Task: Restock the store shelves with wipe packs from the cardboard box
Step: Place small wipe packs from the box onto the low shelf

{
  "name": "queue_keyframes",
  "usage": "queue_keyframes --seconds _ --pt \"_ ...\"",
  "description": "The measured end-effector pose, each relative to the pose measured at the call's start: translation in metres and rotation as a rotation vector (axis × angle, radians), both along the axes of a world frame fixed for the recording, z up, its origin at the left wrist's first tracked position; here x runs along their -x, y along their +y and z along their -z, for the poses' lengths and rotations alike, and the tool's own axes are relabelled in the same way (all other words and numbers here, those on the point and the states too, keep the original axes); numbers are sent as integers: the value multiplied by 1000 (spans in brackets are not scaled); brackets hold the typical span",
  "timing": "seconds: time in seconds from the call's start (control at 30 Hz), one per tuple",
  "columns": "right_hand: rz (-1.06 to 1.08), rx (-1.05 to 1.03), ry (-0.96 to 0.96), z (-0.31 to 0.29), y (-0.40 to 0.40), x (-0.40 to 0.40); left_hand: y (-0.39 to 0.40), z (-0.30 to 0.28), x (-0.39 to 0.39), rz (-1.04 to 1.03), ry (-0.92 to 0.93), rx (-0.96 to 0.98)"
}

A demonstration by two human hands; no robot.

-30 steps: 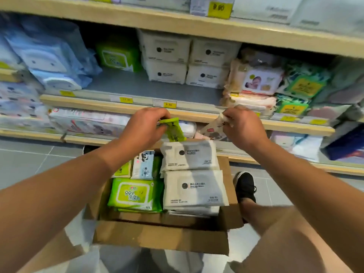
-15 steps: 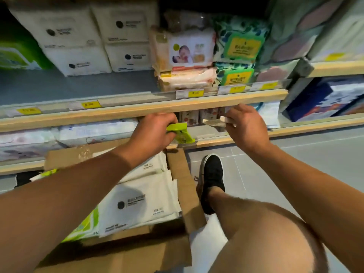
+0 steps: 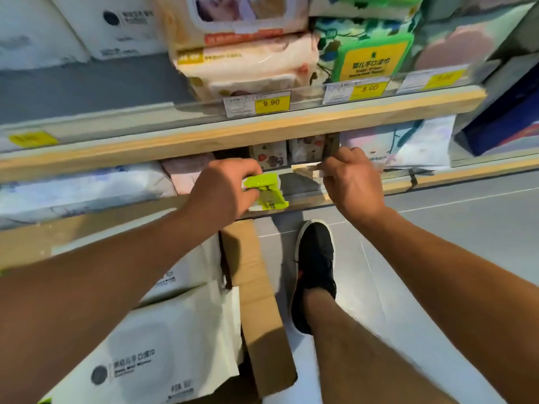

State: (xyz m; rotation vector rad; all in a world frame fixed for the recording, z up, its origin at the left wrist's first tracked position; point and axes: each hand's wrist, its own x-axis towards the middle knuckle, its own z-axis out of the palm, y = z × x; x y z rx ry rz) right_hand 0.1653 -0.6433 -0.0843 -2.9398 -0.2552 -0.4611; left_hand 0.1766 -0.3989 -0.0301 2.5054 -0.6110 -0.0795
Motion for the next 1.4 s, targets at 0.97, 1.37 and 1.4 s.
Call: queue_keyframes --seconds 0.97,1.37,1.4 --pt "191 81 159 51 30 -38 -9 30 -20 -146 111 -184" --pt "151 -10 443 56 26 -16 -34 42 -12 -230 -99 -155" --pt "152 12 449 56 25 -11 -39 45 -13 -240 -111 -145"
